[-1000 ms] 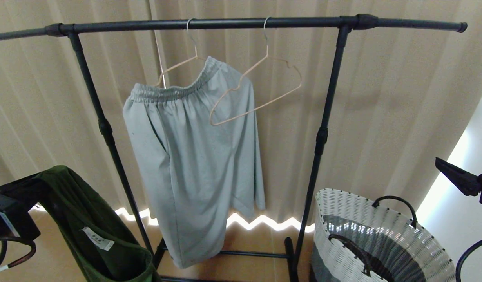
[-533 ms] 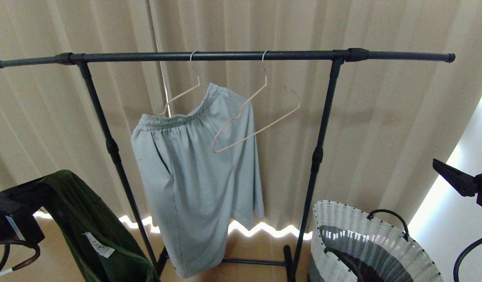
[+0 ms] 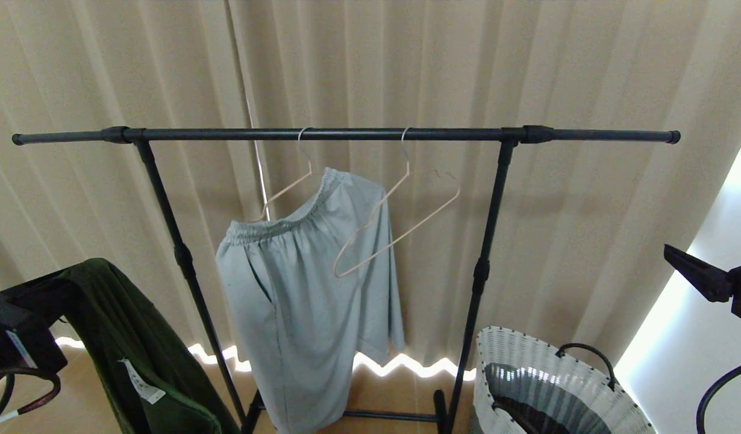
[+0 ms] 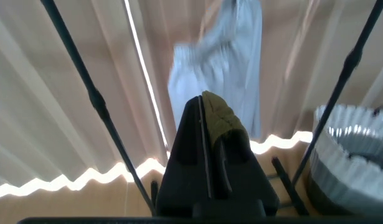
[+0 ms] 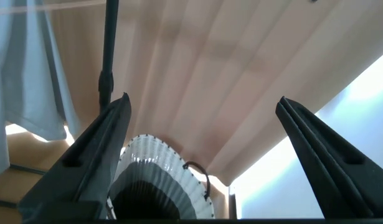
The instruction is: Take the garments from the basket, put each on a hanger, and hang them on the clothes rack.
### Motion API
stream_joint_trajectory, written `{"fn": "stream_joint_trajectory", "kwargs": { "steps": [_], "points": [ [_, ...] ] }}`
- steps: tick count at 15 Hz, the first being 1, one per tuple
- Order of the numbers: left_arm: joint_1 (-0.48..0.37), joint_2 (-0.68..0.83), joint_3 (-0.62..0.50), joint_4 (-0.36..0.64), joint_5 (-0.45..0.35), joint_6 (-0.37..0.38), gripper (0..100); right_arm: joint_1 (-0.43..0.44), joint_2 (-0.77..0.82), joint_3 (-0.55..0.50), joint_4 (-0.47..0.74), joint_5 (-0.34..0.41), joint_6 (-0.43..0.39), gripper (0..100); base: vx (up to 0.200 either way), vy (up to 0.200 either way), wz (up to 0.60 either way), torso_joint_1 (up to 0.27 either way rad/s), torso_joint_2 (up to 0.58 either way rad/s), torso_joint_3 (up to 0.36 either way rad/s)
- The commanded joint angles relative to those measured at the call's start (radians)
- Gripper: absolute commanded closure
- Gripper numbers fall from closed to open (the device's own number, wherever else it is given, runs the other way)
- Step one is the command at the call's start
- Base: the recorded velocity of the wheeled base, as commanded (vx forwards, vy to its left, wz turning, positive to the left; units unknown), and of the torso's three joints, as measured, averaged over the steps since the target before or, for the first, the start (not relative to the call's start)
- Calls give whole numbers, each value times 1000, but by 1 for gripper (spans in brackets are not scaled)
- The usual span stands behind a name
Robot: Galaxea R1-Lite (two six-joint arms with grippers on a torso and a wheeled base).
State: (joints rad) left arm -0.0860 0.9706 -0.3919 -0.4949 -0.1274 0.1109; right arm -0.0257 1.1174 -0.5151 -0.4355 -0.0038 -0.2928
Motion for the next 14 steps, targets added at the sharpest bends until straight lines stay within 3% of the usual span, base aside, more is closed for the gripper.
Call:
{"fn": "stream_joint_trajectory", "kwargs": {
  "steps": [1, 6, 14],
  "points": [
    [-1, 5, 2, -11, 0, -2, 100, 0, 4, 3, 6, -1, 0, 0, 0, 0, 0, 129, -310, -178],
    [-9, 14, 1, -13, -1, 0, 100, 0, 5, 9, 8, 1, 0, 0, 0, 0, 0, 30, -64, -36],
    [-9, 25, 2, -13, -8, 0, 100, 0, 1, 10, 9, 1, 0, 0, 200, 0, 0, 1, -3, 2]
  ]
}}
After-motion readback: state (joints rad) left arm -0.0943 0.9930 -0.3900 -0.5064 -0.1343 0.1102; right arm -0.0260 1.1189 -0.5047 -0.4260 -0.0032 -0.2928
